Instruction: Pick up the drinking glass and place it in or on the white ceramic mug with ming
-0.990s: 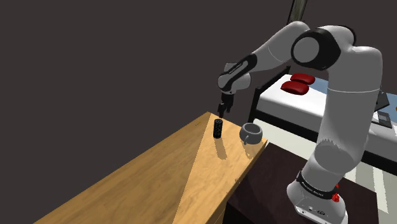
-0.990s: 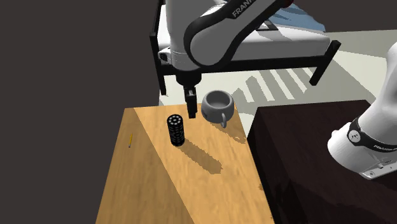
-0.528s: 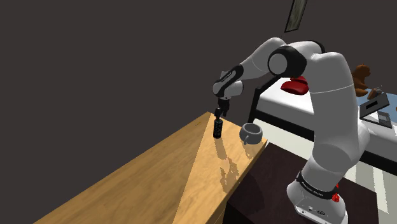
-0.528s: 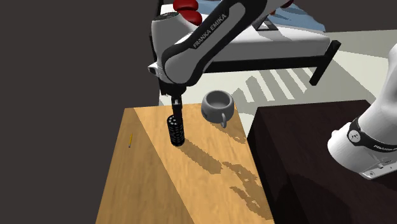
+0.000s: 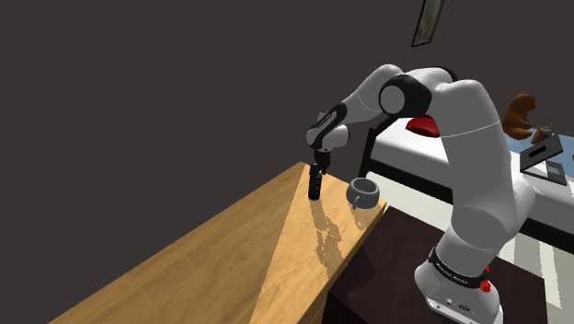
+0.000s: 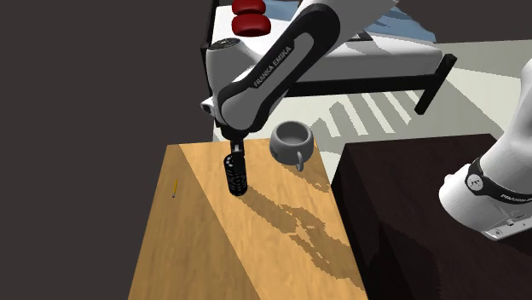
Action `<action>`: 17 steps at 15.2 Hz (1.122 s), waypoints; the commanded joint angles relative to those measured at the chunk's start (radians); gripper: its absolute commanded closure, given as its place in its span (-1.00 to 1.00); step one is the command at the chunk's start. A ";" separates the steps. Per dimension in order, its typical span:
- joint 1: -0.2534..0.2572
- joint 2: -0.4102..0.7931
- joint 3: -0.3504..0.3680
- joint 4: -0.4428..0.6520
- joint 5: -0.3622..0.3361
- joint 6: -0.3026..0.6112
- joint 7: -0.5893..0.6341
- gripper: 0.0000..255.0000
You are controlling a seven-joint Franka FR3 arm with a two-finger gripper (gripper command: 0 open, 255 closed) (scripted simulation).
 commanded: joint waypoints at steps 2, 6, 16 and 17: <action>0.000 0.007 0.002 0.000 0.002 0.007 -0.001 -1.00; 0.000 0.007 0.002 0.000 0.002 0.007 -0.001 -1.00; 0.001 0.008 0.002 0.002 0.002 0.006 0.001 1.00; 0.000 0.007 0.002 0.000 0.002 0.007 -0.001 1.00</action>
